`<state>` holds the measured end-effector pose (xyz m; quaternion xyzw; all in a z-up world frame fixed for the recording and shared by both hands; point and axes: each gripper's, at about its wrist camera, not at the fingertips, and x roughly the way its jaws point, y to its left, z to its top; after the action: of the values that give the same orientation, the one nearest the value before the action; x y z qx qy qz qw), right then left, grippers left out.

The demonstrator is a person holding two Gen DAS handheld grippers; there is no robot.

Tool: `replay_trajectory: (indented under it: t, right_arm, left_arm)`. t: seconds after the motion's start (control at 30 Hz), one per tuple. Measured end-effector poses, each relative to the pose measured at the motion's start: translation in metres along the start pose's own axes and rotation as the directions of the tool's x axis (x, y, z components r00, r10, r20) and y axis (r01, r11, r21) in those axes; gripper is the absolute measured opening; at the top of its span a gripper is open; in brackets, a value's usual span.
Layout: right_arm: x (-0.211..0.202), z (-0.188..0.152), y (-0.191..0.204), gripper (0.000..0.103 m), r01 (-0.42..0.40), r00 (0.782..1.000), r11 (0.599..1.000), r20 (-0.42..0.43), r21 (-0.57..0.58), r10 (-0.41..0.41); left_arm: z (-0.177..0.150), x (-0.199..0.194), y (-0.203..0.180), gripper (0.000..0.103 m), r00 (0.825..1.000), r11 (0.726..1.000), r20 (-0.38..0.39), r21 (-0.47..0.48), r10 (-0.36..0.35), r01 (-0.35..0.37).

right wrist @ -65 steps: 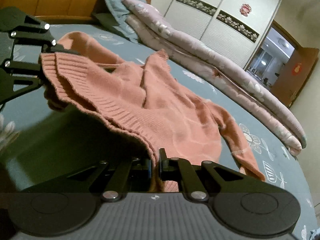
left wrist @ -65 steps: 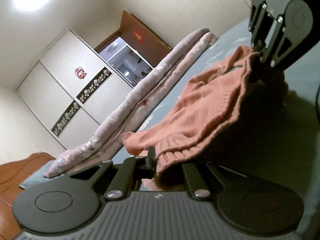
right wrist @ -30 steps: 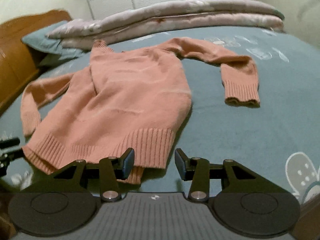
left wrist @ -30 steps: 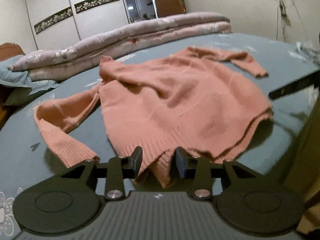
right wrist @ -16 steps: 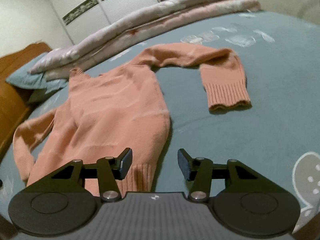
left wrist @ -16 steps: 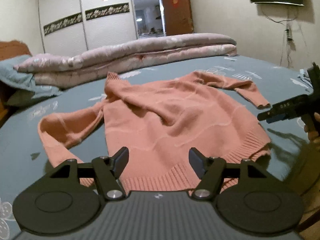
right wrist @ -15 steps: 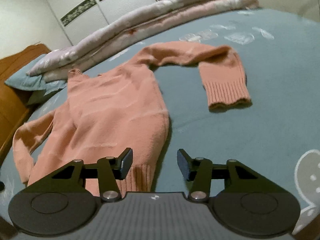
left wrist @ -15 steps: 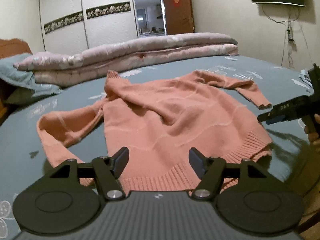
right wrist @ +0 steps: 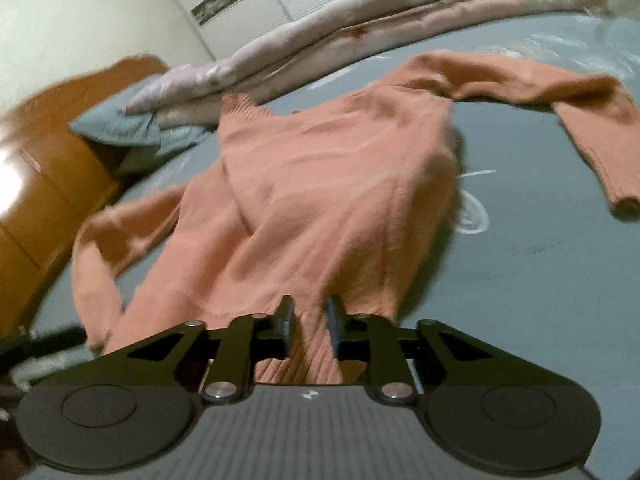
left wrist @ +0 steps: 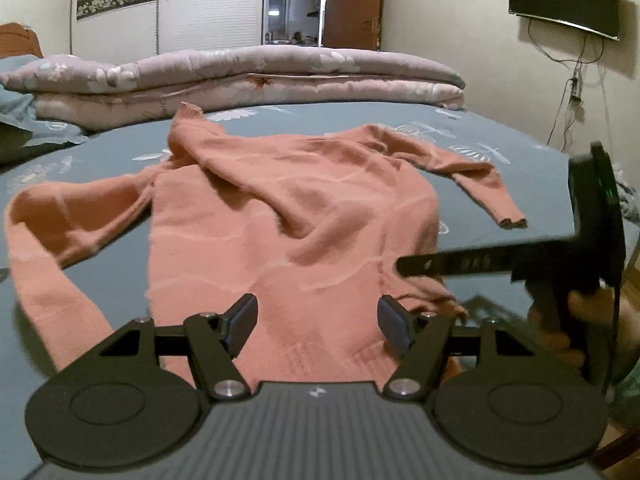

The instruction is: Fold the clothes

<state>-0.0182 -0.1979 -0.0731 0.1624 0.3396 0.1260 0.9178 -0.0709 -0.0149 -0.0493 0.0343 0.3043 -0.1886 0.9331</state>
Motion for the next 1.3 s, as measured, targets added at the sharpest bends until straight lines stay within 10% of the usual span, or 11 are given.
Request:
replay_trajectory:
  t: [0.43, 0.8, 0.93, 1.3]
  right_arm:
    - [-0.047, 0.004, -0.061, 0.049, 0.019, 0.994, 0.988, 0.103, 0.152, -0.035]
    - [0.006, 0.009, -0.084, 0.045, -0.196, 0.980, 0.942, 0.029, 0.271, 0.196]
    - [-0.011, 0.010, -0.080, 0.016, -0.154, 0.988, 0.955, 0.028, 0.252, 0.152]
    - [-0.079, 0.035, -0.098, 0.014, 0.054, 0.997, 0.971, 0.042, 0.231, -0.066]
  left_arm:
    - [-0.017, 0.047, 0.000, 0.068, 0.993, 1.000, -0.114, -0.013, 0.015, -0.017]
    - [-0.020, 0.046, 0.005, 0.068, 0.990, 0.999, -0.139, -0.023, 0.034, -0.038]
    - [-0.019, 0.044, 0.004, 0.068, 0.990, 0.999, -0.134, -0.015, 0.038, -0.040]
    - [-0.026, 0.039, 0.002, 0.069, 0.992, 0.999, -0.118, -0.008, 0.036, -0.037]
